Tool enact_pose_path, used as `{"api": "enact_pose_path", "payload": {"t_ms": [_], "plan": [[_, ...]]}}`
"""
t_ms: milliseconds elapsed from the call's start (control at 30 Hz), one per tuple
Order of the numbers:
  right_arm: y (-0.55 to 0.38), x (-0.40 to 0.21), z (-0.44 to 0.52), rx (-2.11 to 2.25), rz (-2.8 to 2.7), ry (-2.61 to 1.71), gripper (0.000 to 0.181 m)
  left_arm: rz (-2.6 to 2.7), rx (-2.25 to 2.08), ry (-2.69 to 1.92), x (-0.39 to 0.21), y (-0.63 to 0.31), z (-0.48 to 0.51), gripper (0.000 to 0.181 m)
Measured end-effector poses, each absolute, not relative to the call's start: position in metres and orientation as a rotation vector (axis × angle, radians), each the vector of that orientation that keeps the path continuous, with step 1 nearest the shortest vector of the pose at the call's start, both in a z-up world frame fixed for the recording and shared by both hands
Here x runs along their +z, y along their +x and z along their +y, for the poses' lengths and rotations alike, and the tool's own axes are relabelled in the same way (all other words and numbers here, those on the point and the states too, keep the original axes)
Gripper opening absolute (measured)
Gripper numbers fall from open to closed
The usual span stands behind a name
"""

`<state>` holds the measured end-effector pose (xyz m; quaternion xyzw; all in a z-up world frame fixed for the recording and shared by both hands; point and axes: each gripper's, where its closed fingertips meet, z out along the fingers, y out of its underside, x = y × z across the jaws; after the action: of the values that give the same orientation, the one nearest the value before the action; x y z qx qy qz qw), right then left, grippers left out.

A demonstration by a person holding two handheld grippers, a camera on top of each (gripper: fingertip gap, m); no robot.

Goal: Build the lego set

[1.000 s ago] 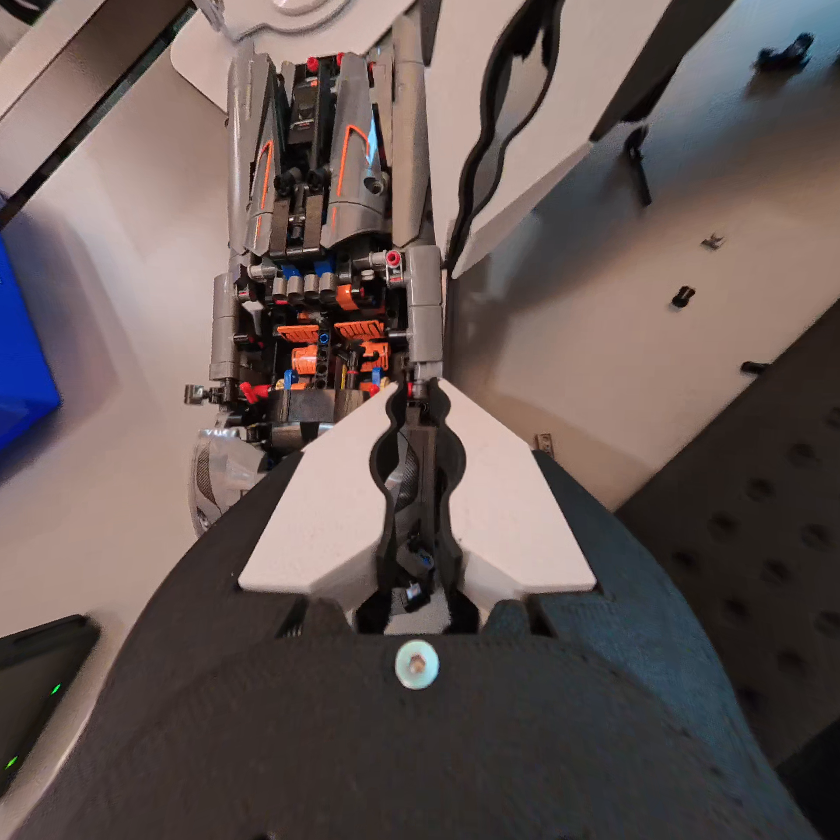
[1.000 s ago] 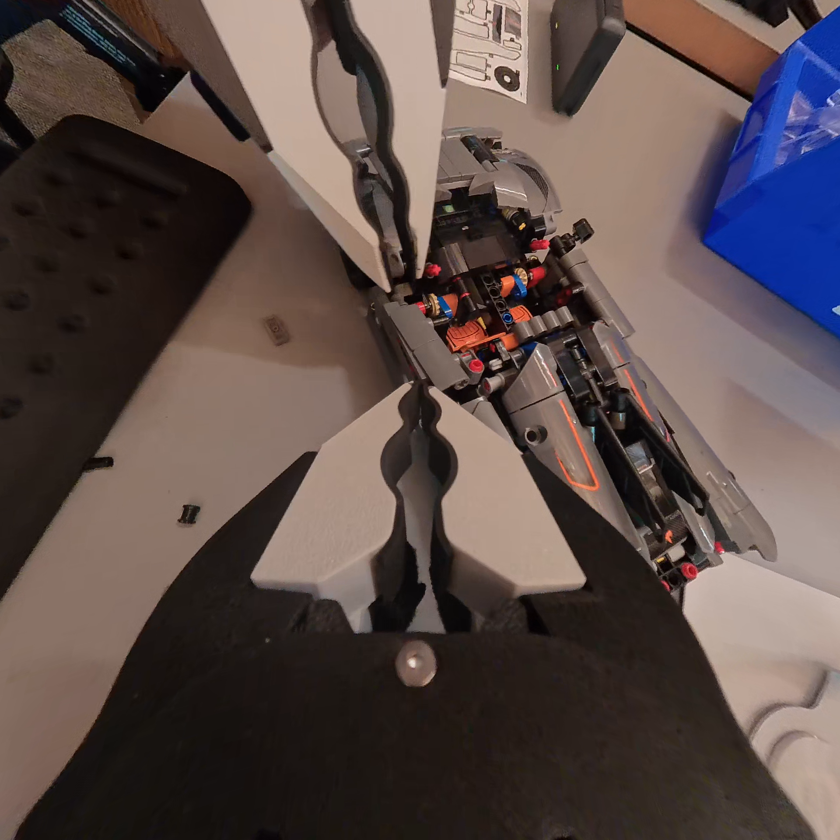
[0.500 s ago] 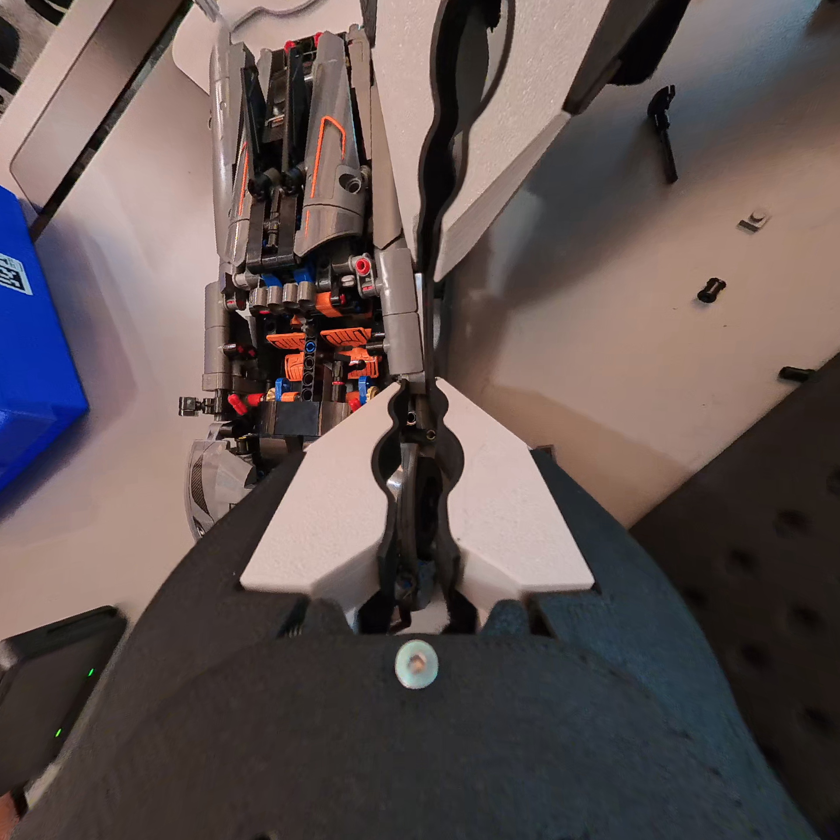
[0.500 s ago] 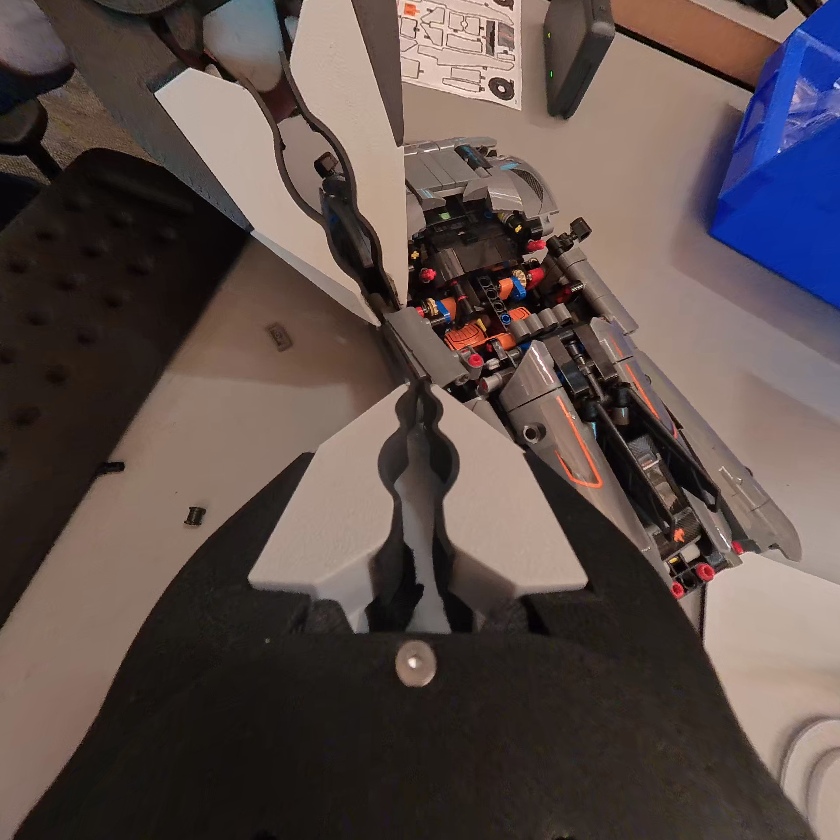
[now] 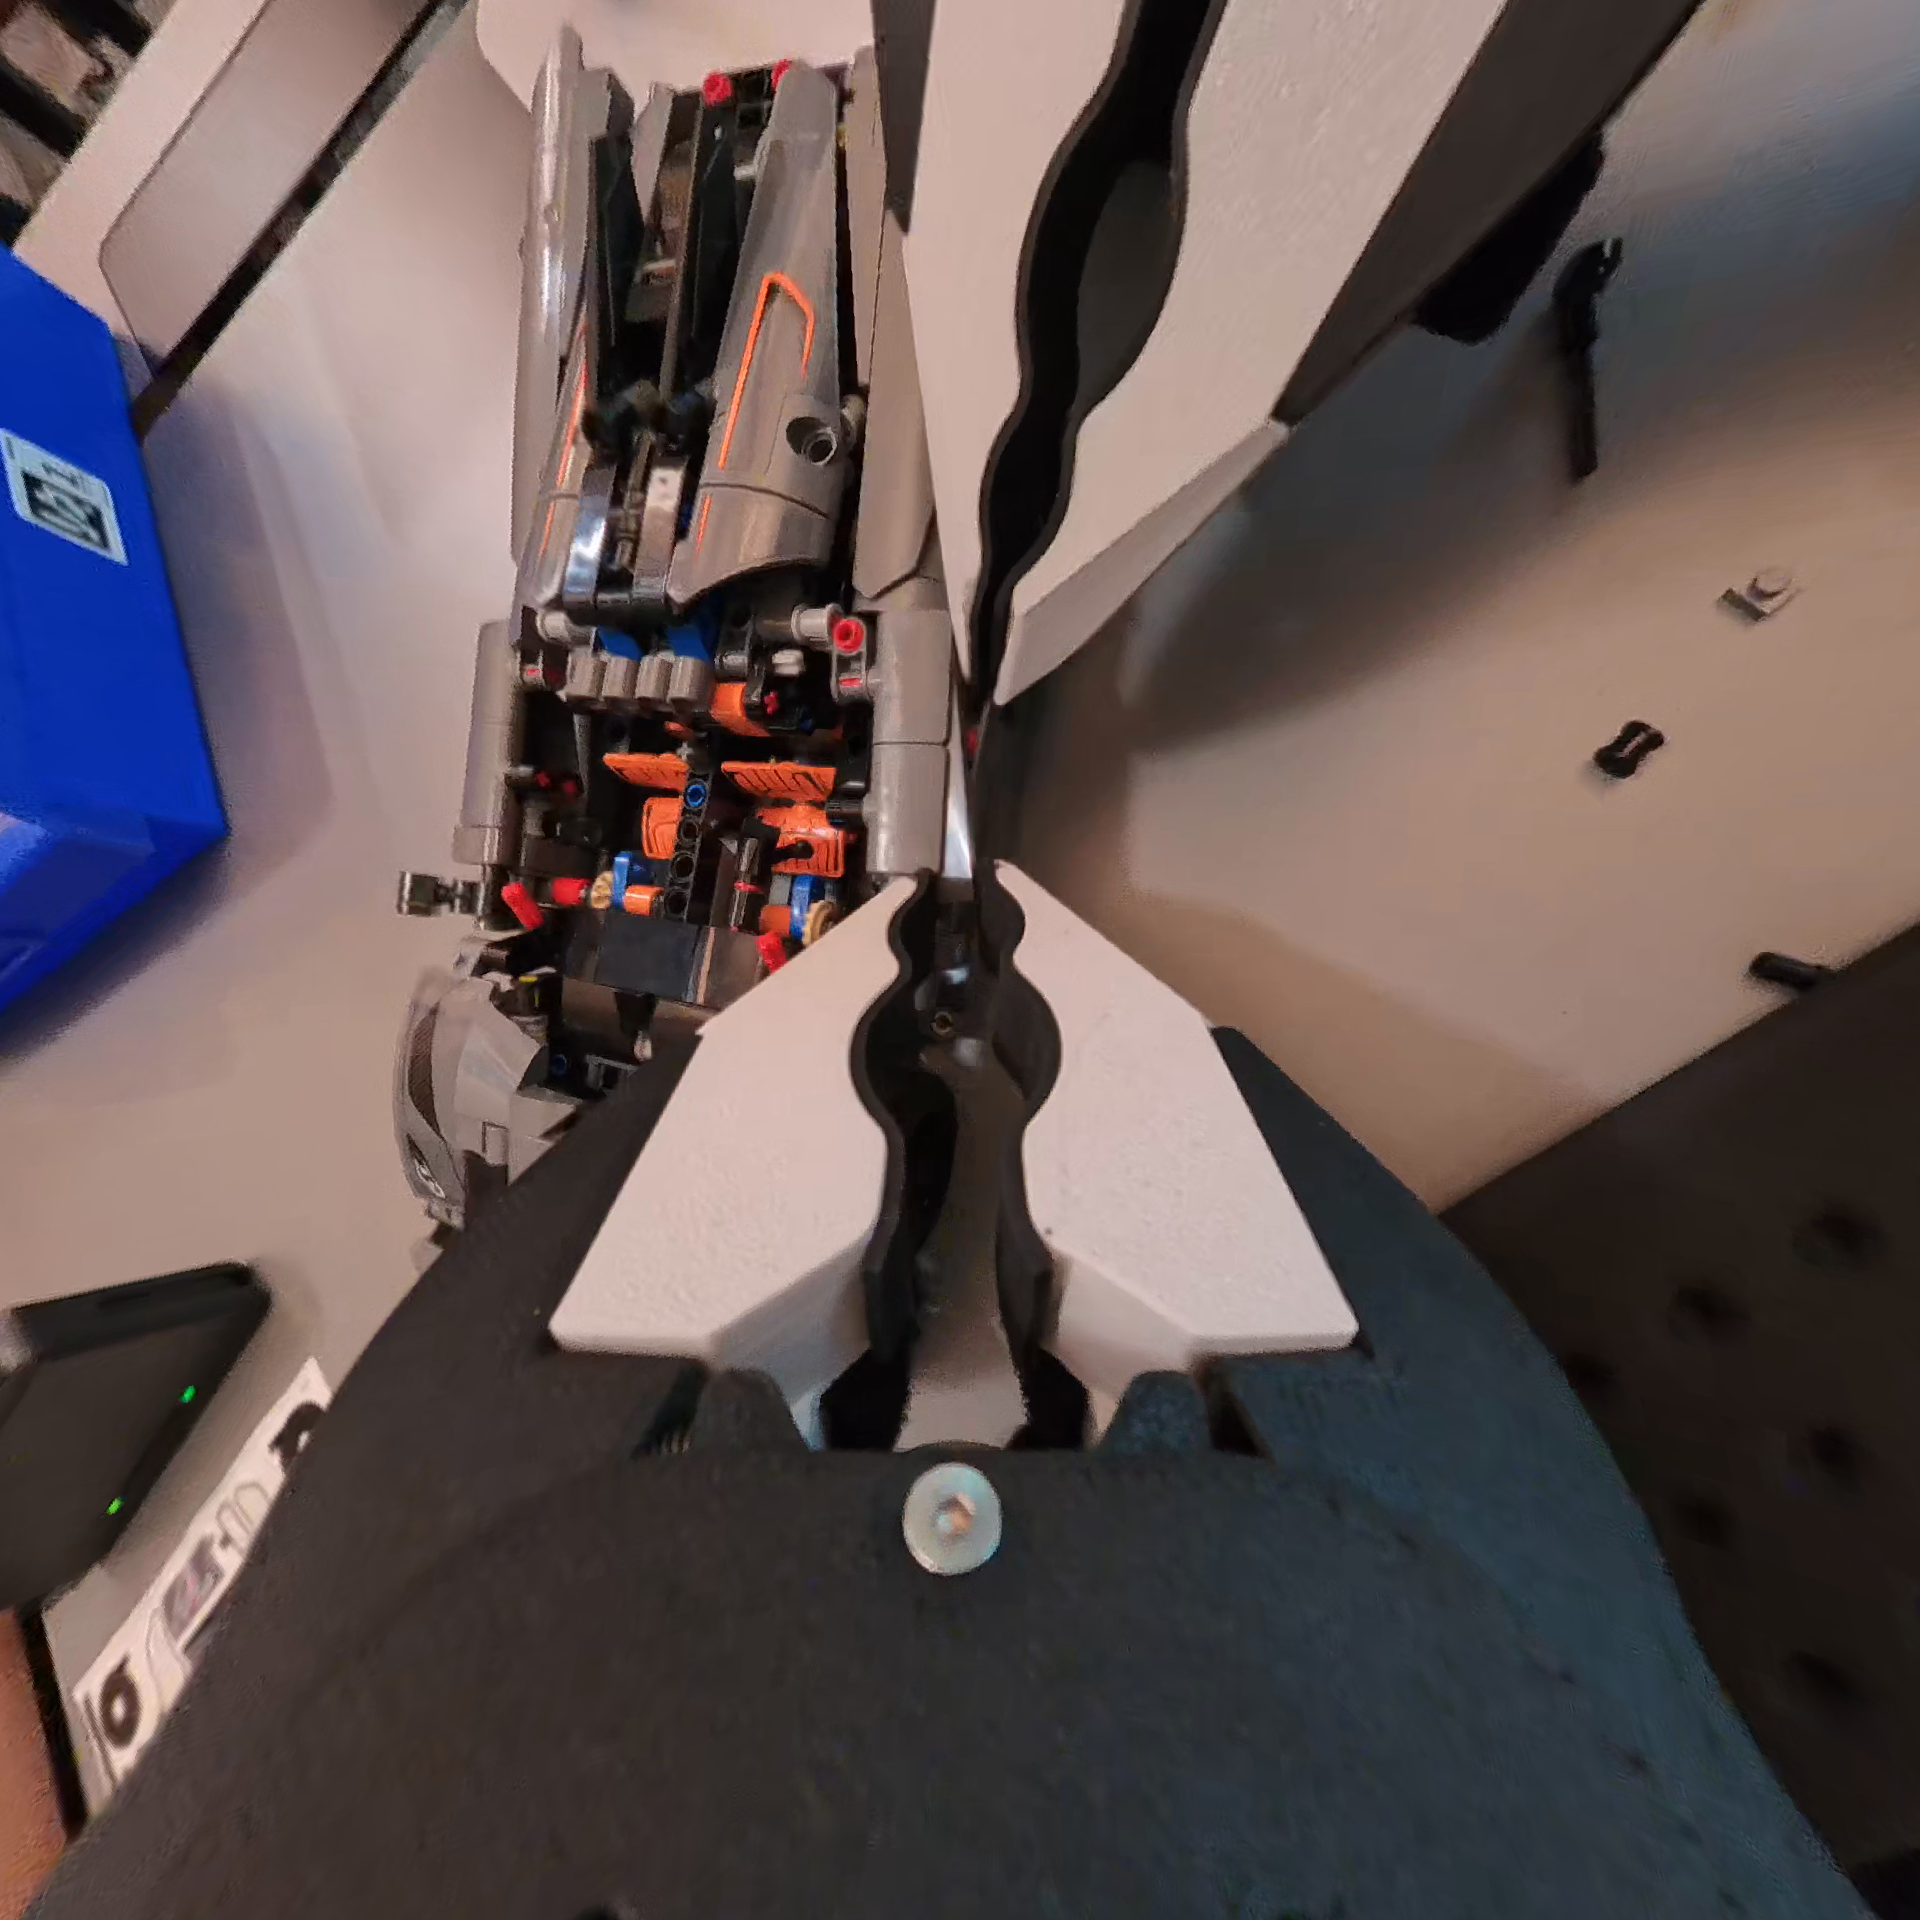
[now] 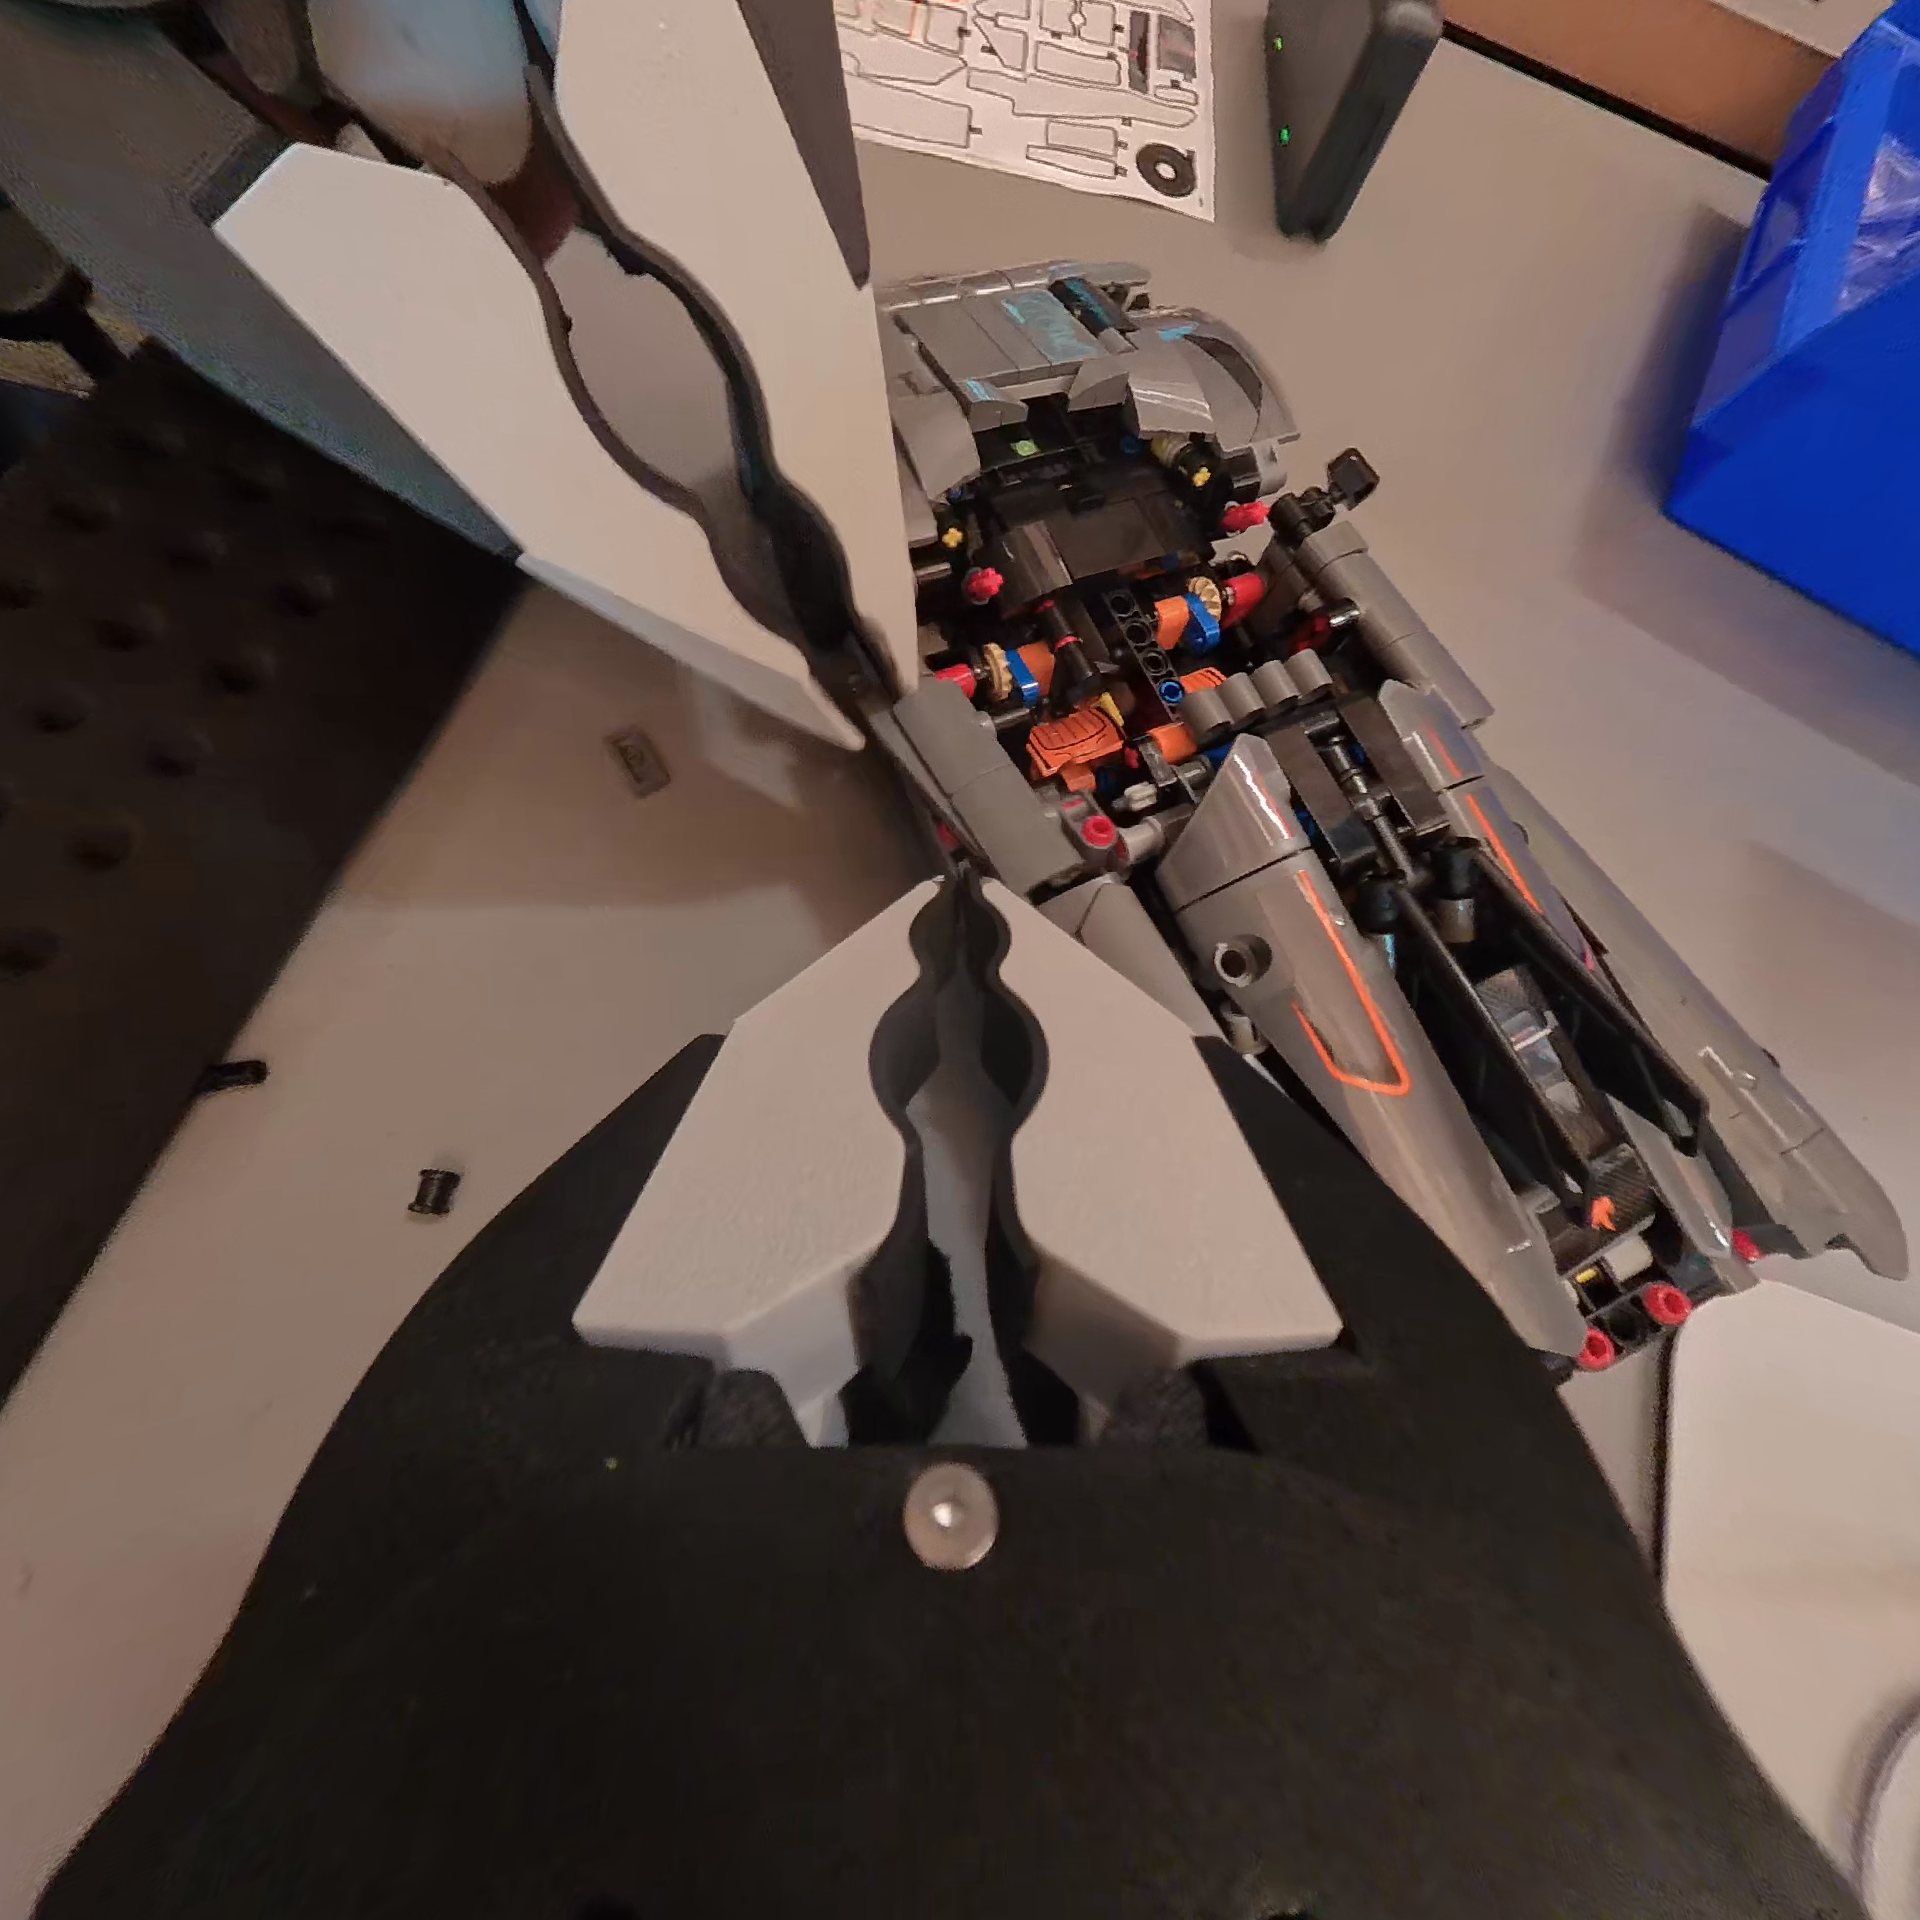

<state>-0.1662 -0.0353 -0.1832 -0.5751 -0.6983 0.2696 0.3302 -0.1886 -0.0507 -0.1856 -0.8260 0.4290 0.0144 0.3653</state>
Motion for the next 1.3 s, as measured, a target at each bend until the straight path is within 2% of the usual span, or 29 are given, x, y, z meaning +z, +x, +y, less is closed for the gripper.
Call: {"api": "enact_pose_path", "payload": {"t_ms": [600,1000,1300], "plan": [[-0.161,-0.186,-0.03,0.674,-1.842,-1.535,0.0,1.225,0.103,-2.025,-0.185,-0.195,-0.045,0.005],[-0.162,-0.186,-0.031,0.678,-1.844,-1.528,0.0,1.159,0.113,-2.035,-0.188,-0.205,-0.045,0.017],[-0.162,-0.185,-0.031,0.688,-1.833,-1.53,0.0,1.147,0.131,-2.042,-0.189,-0.203,-0.047,0.011]]}}
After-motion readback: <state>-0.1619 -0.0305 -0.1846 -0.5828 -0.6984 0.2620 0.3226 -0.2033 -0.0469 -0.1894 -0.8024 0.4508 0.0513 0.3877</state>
